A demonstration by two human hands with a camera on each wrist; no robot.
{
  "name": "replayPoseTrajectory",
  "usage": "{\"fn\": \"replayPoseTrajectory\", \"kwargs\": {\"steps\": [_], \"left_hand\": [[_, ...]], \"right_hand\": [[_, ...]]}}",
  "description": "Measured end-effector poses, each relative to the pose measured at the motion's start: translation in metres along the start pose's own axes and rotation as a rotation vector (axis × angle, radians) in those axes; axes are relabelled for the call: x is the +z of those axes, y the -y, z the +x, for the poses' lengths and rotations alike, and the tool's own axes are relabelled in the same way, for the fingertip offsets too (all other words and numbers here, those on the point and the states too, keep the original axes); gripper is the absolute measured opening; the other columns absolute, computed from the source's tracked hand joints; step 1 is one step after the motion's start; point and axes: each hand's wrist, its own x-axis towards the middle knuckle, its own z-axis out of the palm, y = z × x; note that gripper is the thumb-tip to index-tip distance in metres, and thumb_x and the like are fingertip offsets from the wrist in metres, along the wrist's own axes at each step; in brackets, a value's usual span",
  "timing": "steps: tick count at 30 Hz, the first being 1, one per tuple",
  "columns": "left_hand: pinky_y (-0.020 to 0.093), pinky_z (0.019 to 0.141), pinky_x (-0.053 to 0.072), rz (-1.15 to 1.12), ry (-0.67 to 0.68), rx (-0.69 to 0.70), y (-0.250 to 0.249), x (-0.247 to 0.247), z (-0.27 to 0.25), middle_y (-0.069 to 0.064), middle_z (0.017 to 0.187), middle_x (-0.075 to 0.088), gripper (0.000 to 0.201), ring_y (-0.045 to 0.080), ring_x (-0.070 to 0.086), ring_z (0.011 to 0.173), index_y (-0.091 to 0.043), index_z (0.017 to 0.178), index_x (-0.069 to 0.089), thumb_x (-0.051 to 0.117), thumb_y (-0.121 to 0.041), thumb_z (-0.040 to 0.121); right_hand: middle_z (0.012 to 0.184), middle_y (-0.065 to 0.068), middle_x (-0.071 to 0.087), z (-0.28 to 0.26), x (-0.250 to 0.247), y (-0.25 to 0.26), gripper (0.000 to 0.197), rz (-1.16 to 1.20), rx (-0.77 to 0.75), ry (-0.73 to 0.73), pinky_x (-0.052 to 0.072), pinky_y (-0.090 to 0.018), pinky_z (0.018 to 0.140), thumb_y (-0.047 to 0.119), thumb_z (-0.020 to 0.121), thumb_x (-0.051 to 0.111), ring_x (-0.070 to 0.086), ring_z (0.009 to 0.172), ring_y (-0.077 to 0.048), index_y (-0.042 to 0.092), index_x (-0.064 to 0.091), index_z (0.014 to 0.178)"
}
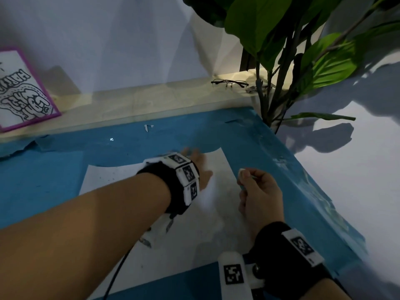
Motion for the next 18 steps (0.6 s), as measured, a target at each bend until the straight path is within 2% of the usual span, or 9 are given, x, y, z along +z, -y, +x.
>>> {"fn": "replayPoseTrajectory", "kwargs": {"steps": [1, 2, 5, 6, 7, 10, 11, 15, 18], "left_hand": [[0.046, 0.115, 0.009, -0.051, -0.065, -0.033, 0.003, 0.001, 0.004, 0.001, 0.161, -0.001, 0.061, 0.024, 0.003, 0.147, -0.019, 0.153, 0.005, 0.023, -0.047, 0.101], [0.045, 0.115, 0.013, -0.074, -0.138, 0.050, -0.004, -0.001, -0.001, 0.001, 0.160, 0.006, 0.060, 0.023, 0.009, 0.146, -0.018, 0.152, 0.012, 0.026, -0.045, 0.100], [0.041, 0.117, 0.015, -0.098, -0.074, 0.479, -0.034, -0.001, -0.020, 0.003, 0.158, 0.018, 0.057, 0.017, 0.014, 0.145, -0.016, 0.149, 0.027, 0.019, -0.039, 0.097], [0.042, 0.117, 0.014, -0.039, 0.005, 0.472, -0.033, 0.002, -0.020, 0.001, 0.159, 0.012, 0.054, 0.017, 0.010, 0.146, -0.018, 0.151, 0.022, 0.018, -0.037, 0.100], [0.044, 0.117, 0.014, -0.011, 0.042, 0.361, -0.024, 0.004, -0.011, 0.001, 0.160, 0.005, 0.053, 0.019, 0.006, 0.147, -0.020, 0.152, 0.013, 0.019, -0.037, 0.103], [0.051, 0.116, 0.014, -0.083, 0.050, -0.185, 0.013, 0.000, 0.004, 0.005, 0.160, -0.006, 0.068, 0.030, 0.000, 0.147, -0.017, 0.153, 0.001, 0.025, -0.052, 0.100], [0.050, 0.116, 0.012, -0.118, 0.054, -0.230, 0.018, -0.003, 0.005, 0.008, 0.160, -0.008, 0.072, 0.032, -0.001, 0.146, -0.015, 0.153, -0.001, 0.026, -0.054, 0.099], [0.035, 0.117, 0.003, -0.198, 0.096, 0.076, 0.003, -0.016, -0.040, 0.006, 0.159, -0.015, 0.078, 0.023, -0.005, 0.147, -0.011, 0.151, -0.011, 0.026, -0.056, 0.098], [0.043, 0.118, -0.001, -0.243, 0.252, 0.161, 0.001, -0.002, -0.068, -0.004, 0.157, -0.021, 0.087, 0.018, -0.013, 0.146, -0.027, 0.150, -0.015, 0.038, -0.063, 0.091]], "right_hand": [[0.068, 0.000, 0.055, 0.000, 0.000, 0.001, 0.008, 0.008, -0.002, 0.009, 0.032, -0.020, 0.037, 0.018, 0.091, 0.060, 0.038, 0.040, -0.009, 0.015, 0.058, 0.084], [0.067, 0.000, 0.055, -0.001, 0.000, 0.001, 0.008, 0.007, -0.010, 0.009, 0.033, -0.021, 0.038, 0.018, 0.091, 0.060, 0.039, 0.041, -0.009, 0.015, 0.058, 0.083], [0.062, 0.000, 0.054, 0.002, 0.000, -0.001, 0.009, -0.005, -0.049, -0.013, 0.038, -0.024, 0.045, 0.016, 0.090, 0.061, 0.043, 0.044, -0.008, 0.015, 0.061, 0.081], [0.062, 0.000, 0.053, 0.001, 0.000, -0.001, 0.009, 0.003, -0.042, -0.008, 0.037, -0.023, 0.043, 0.015, 0.090, 0.060, 0.042, 0.043, -0.007, 0.014, 0.061, 0.081], [0.062, 0.000, 0.052, 0.000, 0.001, 0.000, 0.010, 0.014, -0.027, 0.002, 0.035, -0.021, 0.039, 0.015, 0.090, 0.060, 0.040, 0.041, -0.007, 0.014, 0.061, 0.080], [0.064, 0.001, 0.052, -0.002, 0.001, 0.000, 0.013, 0.014, 0.002, 0.015, 0.031, -0.019, 0.037, 0.015, 0.090, 0.060, 0.037, 0.042, -0.009, 0.015, 0.062, 0.078], [0.063, 0.002, 0.053, -0.002, 0.001, 0.000, 0.013, 0.002, 0.000, 0.012, 0.032, -0.020, 0.037, 0.015, 0.090, 0.060, 0.037, 0.043, -0.009, 0.016, 0.063, 0.077], [0.054, 0.004, 0.052, -0.001, 0.001, 0.000, 0.008, -0.052, -0.005, 0.010, 0.037, -0.020, 0.040, 0.017, 0.087, 0.064, 0.041, 0.041, -0.009, 0.015, 0.067, 0.080], [0.057, 0.004, 0.059, -0.004, 0.001, 0.000, 0.002, -0.201, -0.078, 0.012, 0.043, -0.017, 0.042, 0.017, 0.084, 0.067, 0.050, 0.040, -0.007, 0.016, 0.069, 0.084]]}}
